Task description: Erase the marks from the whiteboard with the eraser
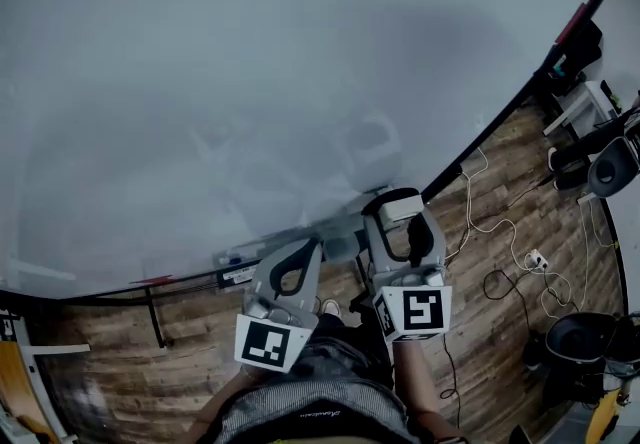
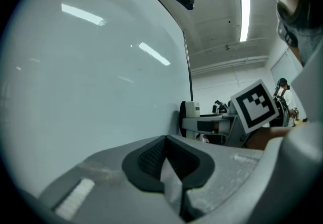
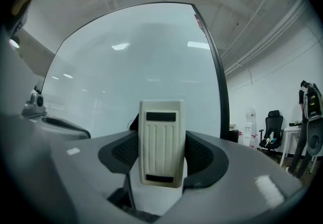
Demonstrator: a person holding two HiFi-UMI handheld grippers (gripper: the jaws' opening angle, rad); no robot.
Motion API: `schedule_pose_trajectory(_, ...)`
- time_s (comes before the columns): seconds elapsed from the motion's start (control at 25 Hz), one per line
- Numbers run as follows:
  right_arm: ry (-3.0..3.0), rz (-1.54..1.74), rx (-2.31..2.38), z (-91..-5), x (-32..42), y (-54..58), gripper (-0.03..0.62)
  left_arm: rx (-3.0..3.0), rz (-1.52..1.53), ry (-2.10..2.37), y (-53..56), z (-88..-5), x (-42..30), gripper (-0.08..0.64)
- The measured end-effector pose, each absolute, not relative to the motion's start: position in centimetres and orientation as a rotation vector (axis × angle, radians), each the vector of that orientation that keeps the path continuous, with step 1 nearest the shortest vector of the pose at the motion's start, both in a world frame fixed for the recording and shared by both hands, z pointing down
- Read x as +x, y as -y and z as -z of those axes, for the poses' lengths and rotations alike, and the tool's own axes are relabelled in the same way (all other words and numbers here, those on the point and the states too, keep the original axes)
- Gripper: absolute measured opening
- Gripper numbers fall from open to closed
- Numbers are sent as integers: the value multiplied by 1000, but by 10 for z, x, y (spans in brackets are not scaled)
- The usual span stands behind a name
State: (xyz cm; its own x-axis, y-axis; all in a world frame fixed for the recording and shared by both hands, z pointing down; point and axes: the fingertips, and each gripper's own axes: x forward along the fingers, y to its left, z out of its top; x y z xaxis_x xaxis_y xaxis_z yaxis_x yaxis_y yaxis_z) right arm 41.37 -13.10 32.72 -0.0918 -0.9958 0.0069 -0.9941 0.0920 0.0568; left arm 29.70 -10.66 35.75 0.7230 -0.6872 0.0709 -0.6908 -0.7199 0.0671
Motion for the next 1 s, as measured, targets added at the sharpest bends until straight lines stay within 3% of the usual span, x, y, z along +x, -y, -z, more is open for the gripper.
schedule_pose_trajectory(1.0,2344,89,2032,-335,413,148,261,2636,-62,1480,92,-372,269,3)
